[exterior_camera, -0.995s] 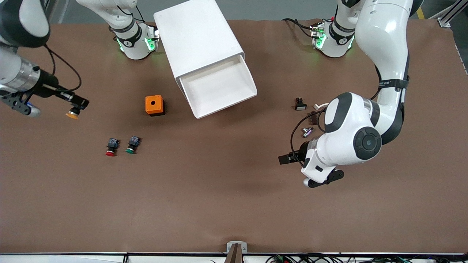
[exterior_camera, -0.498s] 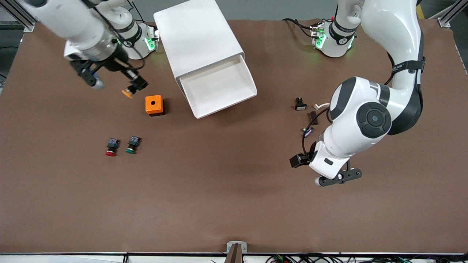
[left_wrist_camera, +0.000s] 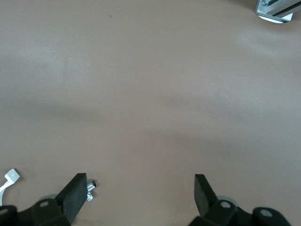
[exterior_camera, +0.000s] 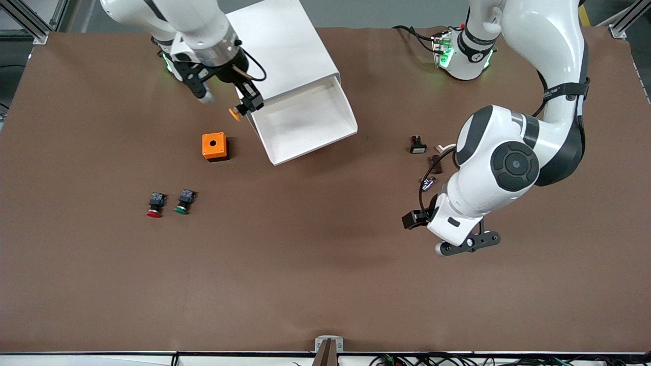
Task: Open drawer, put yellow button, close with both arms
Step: 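Carry the yellow button with the right gripper over the open drawer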
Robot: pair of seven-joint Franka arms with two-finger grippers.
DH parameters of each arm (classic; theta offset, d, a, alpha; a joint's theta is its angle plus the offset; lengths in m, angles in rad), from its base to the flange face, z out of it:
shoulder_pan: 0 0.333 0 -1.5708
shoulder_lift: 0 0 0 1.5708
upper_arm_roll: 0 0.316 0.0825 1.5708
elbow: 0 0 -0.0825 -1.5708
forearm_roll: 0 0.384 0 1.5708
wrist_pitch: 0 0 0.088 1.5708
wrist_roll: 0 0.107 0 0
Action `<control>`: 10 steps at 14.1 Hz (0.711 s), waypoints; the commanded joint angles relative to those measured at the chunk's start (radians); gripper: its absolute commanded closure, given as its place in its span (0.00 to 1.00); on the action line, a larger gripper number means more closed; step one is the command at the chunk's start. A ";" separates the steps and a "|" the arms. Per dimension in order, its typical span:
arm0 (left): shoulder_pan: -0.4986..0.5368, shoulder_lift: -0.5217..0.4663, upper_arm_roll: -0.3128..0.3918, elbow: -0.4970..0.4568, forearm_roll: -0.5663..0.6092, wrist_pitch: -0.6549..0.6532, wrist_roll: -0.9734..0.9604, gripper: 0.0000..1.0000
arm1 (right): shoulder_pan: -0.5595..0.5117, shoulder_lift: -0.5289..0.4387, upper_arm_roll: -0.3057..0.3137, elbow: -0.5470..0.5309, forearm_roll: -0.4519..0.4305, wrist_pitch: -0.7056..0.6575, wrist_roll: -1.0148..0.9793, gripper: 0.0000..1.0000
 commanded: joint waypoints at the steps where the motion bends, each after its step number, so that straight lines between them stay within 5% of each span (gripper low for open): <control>1: -0.003 -0.027 -0.003 -0.027 0.021 -0.007 -0.006 0.00 | 0.057 0.122 -0.015 0.096 -0.028 -0.009 0.083 1.00; 10: 0.003 -0.020 -0.003 -0.029 0.022 0.012 -0.006 0.00 | 0.131 0.313 -0.016 0.193 -0.071 0.094 0.235 1.00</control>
